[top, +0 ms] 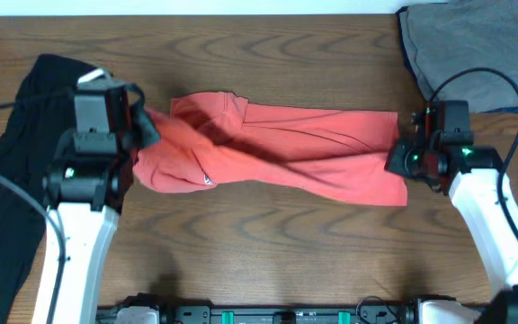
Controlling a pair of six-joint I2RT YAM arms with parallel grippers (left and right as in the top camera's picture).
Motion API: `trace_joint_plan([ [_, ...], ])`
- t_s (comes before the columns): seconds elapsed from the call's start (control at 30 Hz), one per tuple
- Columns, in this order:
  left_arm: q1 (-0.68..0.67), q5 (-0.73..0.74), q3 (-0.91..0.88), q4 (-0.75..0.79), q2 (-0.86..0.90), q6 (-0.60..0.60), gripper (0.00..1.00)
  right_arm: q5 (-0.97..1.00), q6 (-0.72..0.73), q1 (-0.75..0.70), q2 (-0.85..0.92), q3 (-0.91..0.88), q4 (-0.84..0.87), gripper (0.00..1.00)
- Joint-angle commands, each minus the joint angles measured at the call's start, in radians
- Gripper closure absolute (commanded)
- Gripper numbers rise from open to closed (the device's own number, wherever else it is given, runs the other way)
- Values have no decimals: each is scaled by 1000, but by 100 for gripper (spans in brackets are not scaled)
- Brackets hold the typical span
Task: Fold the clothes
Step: 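Fold the bottom half up over the top half with both grippers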
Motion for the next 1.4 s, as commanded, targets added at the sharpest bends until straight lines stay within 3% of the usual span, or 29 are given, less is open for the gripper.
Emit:
trace_joint_plan([
  [0.0, 5, -18, 15, 82, 76, 18, 94, 3, -49, -26, 59, 38, 87, 99],
  [0.23, 2, -10, 15, 296, 256, 18, 94, 7, -66, -34, 194, 60, 278, 99],
  [0.43, 2, 116, 15, 404, 408, 18, 94, 7, -63, -34, 296, 65, 323, 99],
  [0.5, 2, 138, 15, 420, 447, 18, 92, 7, -63, -34, 305, 65, 327, 91],
  [0.53, 2, 143, 15, 423, 460, 18, 86, 7, -66, -34, 305, 65, 327, 81],
  [0.57, 2, 144, 15, 423, 475, 18, 73, 2, -73, -35, 302, 67, 327, 67],
  [0.6, 2, 144, 15, 423, 485, 18, 54, -11, -84, -35, 297, 72, 321, 46],
  [0.63, 2, 144, 15, 421, 491, 28, 43, -29, -96, -35, 293, 80, 310, 37],
  [0.73, 2, 144, 15, 404, 485, 105, 20, -38, -126, -35, 278, 125, 227, 28],
  [0.87, 10, 140, 15, 354, 438, 202, 0, -25, -187, -37, 279, 160, 129, 24],
  [1.37, 103, 140, 15, 157, 336, 280, 2, -6, -236, -37, 444, 137, 61, 21],
])
